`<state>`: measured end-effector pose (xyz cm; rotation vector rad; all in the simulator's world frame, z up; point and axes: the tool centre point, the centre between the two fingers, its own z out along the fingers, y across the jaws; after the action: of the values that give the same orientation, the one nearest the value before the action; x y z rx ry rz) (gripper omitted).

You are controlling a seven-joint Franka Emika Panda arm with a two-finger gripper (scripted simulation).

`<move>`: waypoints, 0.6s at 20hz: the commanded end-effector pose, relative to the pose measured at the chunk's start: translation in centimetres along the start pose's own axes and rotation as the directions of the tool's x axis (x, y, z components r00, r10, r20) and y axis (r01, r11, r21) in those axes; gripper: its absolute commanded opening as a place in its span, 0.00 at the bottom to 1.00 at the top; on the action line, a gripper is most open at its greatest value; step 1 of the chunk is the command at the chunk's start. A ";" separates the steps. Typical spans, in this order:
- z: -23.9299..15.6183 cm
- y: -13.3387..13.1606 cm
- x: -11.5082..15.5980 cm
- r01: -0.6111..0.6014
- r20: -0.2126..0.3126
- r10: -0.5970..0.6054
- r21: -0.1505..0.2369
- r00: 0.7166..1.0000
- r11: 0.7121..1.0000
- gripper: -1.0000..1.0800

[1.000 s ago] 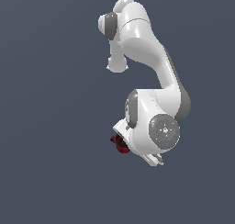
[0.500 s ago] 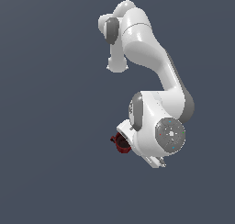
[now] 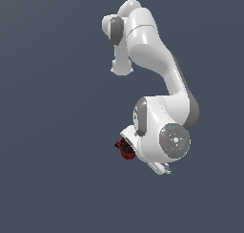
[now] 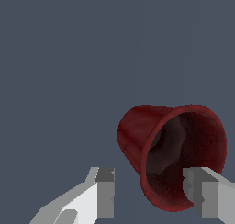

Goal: Pick up the object and move it to a goal position.

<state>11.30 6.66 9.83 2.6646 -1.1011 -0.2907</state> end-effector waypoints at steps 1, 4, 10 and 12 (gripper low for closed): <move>0.7 0.0 0.0 -0.001 0.000 0.001 -0.001 1.000 1.000 0.62; 1.5 0.0 0.0 -0.001 0.000 0.001 -0.001 1.000 1.000 0.62; 2.2 0.0 0.0 -0.002 0.000 0.002 -0.001 1.000 1.000 0.00; 2.2 0.0 0.0 -0.002 0.000 0.002 -0.001 1.000 1.000 0.00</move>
<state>10.75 6.32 7.85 2.6623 -1.1042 -0.2903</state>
